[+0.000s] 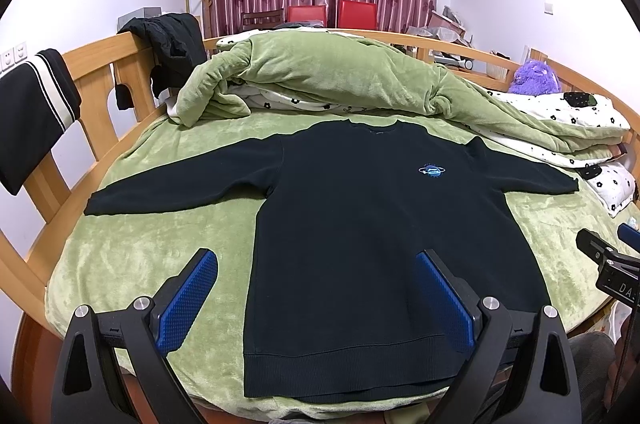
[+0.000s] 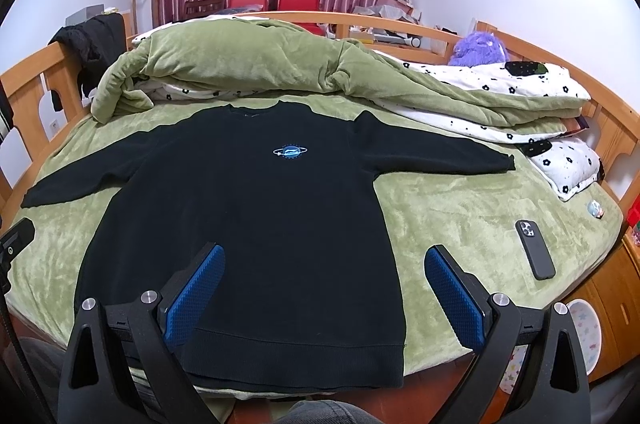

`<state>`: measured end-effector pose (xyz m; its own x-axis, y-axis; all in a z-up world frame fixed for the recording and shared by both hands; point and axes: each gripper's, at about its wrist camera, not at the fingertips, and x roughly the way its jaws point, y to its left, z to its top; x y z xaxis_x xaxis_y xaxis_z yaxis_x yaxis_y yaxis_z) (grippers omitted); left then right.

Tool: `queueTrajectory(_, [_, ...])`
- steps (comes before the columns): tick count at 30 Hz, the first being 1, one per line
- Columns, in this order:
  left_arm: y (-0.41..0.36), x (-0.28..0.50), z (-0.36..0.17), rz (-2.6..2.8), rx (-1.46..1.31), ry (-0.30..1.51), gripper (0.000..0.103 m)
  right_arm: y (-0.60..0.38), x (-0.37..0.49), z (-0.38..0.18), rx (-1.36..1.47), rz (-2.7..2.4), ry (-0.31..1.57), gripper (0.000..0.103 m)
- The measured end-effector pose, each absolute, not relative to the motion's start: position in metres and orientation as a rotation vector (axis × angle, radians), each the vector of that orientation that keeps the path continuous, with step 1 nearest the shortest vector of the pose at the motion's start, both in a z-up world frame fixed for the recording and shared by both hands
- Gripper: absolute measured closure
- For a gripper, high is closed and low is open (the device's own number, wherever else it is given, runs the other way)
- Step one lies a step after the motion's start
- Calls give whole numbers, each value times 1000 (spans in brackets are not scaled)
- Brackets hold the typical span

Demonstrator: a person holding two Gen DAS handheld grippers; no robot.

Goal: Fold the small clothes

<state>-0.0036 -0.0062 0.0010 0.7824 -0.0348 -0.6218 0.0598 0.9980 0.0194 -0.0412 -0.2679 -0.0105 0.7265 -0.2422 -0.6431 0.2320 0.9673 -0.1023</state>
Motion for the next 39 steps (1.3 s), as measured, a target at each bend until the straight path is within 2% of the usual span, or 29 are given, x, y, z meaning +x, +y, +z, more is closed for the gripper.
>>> queueTrajectory(24, [-8,-4,1,-65,39,663,4,-262,-41,-7,-46,-261,700,4])
queueTrajectory(32, [-3,3,-11,-98,52,643,3,-261,-46,-17,-37,-115,637,4])
queueTrajectory(39, [13,18,-27,-109,10,665,4,-281,-41,-27,-32,-192,630,3])
